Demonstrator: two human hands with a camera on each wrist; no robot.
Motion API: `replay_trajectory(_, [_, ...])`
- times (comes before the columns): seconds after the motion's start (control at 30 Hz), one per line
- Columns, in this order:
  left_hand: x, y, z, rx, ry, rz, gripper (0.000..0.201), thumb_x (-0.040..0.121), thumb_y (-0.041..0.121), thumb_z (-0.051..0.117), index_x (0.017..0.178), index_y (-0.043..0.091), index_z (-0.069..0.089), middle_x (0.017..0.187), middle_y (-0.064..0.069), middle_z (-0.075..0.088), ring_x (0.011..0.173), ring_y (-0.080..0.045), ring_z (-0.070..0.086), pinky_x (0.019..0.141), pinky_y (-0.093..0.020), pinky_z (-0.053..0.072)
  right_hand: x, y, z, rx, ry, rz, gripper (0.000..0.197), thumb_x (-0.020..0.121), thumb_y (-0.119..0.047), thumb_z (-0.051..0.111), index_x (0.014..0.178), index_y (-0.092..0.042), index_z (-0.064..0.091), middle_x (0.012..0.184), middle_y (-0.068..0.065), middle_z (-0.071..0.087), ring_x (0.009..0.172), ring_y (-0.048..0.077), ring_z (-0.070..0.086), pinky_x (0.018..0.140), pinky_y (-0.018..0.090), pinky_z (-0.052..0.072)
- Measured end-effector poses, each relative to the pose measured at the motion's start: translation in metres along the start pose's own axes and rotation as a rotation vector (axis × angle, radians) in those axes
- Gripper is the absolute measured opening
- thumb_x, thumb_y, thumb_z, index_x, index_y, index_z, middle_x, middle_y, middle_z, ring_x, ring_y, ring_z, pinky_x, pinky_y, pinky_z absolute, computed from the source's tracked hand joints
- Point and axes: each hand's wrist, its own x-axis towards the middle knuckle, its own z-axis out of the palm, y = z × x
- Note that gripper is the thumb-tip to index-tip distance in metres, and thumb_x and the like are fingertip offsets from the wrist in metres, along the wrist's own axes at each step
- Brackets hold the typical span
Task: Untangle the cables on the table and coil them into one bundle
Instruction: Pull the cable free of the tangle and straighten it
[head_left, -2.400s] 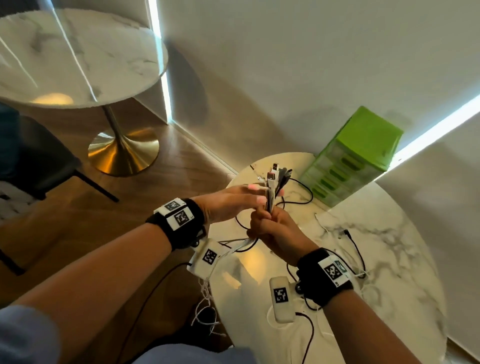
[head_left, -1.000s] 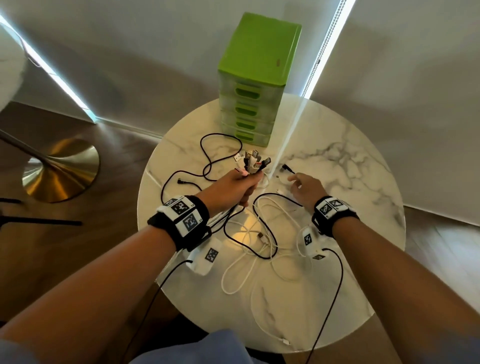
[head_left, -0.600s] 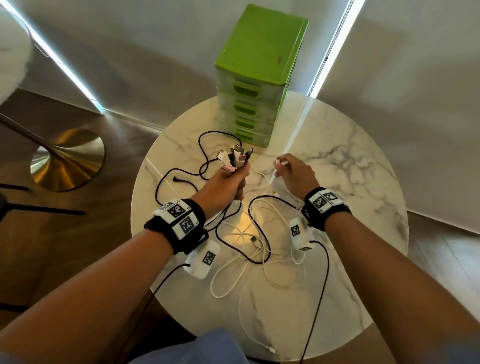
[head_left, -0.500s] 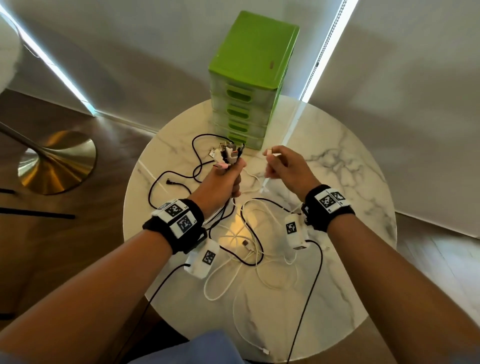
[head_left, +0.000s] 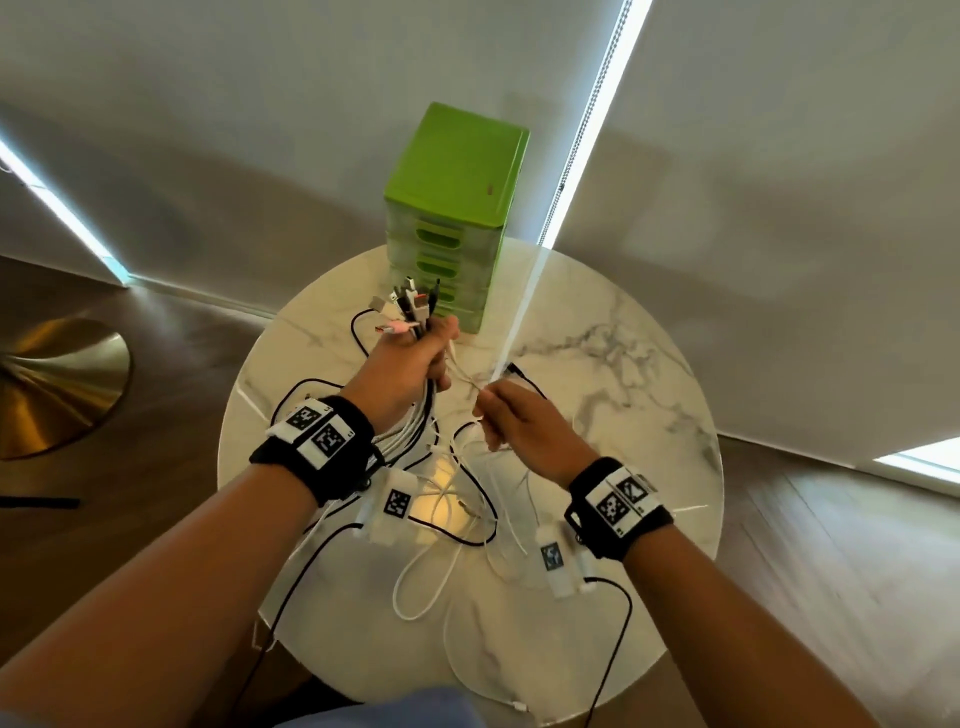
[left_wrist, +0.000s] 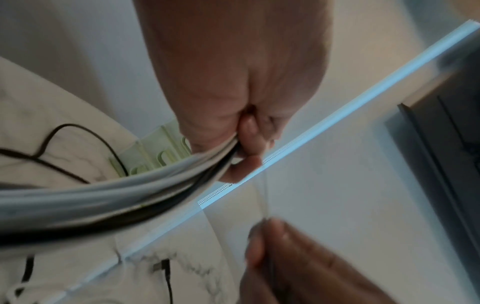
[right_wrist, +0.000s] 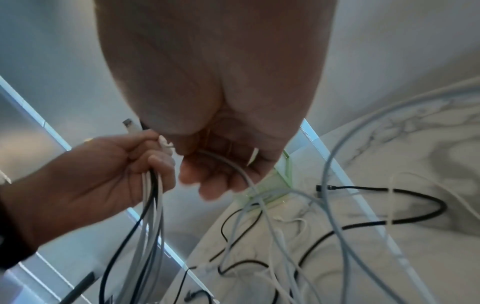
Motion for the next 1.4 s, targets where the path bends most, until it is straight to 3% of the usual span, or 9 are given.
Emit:
replay_trajectory(0.17, [-0.002,0.003,-0.004,-0.247,0.023,-0.141,0.029,0.105,0.016,0.049,0.077,0.024,0.046,0.054,0.009,0.024,0.05,-0.009,0.024,0.059,-0.031,0.034,-0.01,-0.002,0.011,0.043,0.363,0.005,0.031,0.102,-0.047,0.042,0.081,-0.029,0.056,0.058,-0.014,0.049,0.056,0.012,0.046,0.062,0.033,0.041])
replay_trajectory(0.27, [-0.009,-0.005,0.001,-0.29,-0.013,-0.194,0.028,0.099,0.011,0.041,0.076,0.025,0.039,0.057,0.008,0.026,0.053,-0.01,0.023,0.06,-0.031,0.031,-0.008,-0.017,0.015,0.08,0.407,0.013,0.03,0.099,-0.051,0.043,0.079,-0.033,0.057,0.054,-0.017,0.048,0.055,0.011,0.044,0.06,0.035,0.038])
replay_trajectory(0.5, [-0.036,-0.013,0.022,-0.225,-0.123,-0.113,0.027,0.099,0.025,0.051,0.074,0.026,0.04,0.057,0.01,0.032,0.058,-0.01,0.031,0.061,-0.032,0.029,-0.009,-0.038,0.032,0.079,0.396,0.04,0.033,0.104,-0.029,0.046,0.074,-0.021,0.059,0.061,-0.005,0.052,0.056,0.013,0.046,0.064,0.037,0.038])
replay_trajectory(0.7, [-0.04,-0.012,0.022,-0.023,-0.132,-0.033,0.042,0.109,0.044,0.036,0.086,0.015,0.057,0.065,0.01,0.063,0.07,-0.004,0.063,0.075,-0.03,0.052,-0.018,-0.045,0.042,0.002,0.251,0.008,0.036,0.107,-0.034,0.042,0.073,-0.029,0.052,0.061,-0.01,0.053,0.053,0.008,0.047,0.06,0.035,0.04])
replay_trajectory(0.83, [-0.038,-0.011,0.015,0.171,-0.124,0.078,0.052,0.108,0.05,0.034,0.073,0.014,0.048,0.061,0.005,0.048,0.059,-0.01,0.047,0.066,-0.031,0.042,-0.023,-0.047,0.042,-0.028,0.22,-0.019,0.035,0.109,-0.034,0.039,0.079,-0.022,0.053,0.061,-0.008,0.054,0.053,0.011,0.049,0.063,0.035,0.045])
replay_trajectory(1.03, [-0.027,0.006,0.007,0.141,-0.101,0.144,0.047,0.109,0.042,0.029,0.087,0.009,0.053,0.088,-0.033,0.058,0.079,-0.011,0.073,0.069,-0.025,0.06,-0.028,-0.02,0.039,0.119,0.074,0.027,0.045,0.108,-0.043,0.038,0.083,-0.013,0.059,0.061,0.0,0.052,0.059,0.02,0.05,0.067,0.036,0.045])
replay_trajectory(1.13, [-0.025,0.02,-0.002,0.106,-0.085,0.139,0.051,0.108,0.047,0.031,0.075,0.011,0.046,0.074,-0.025,0.053,0.068,-0.026,0.072,0.07,-0.035,0.062,-0.033,-0.003,0.045,0.06,-0.026,0.035,0.052,0.107,-0.049,0.034,0.083,-0.01,0.058,0.061,-0.004,0.05,0.06,0.017,0.049,0.068,0.031,0.045])
replay_trajectory(1.3, [-0.014,0.043,-0.027,0.041,-0.035,0.221,0.046,0.107,0.052,0.031,0.072,0.022,0.034,0.06,0.004,0.032,0.049,-0.011,0.029,0.047,-0.025,0.029,-0.039,0.039,0.05,-0.17,-0.137,0.072,0.051,0.104,-0.059,0.03,0.081,-0.02,0.054,0.062,-0.009,0.052,0.061,0.01,0.051,0.071,0.03,0.046])
replay_trajectory(1.4, [-0.012,0.063,-0.045,0.033,0.009,0.264,0.044,0.108,0.051,0.029,0.073,0.024,0.033,0.058,0.008,0.033,0.049,-0.008,0.025,0.045,-0.022,0.024,-0.042,0.065,0.036,-0.248,-0.123,0.146,0.05,0.102,-0.063,0.027,0.082,-0.025,0.054,0.065,-0.007,0.056,0.063,0.011,0.056,0.077,0.037,0.05])
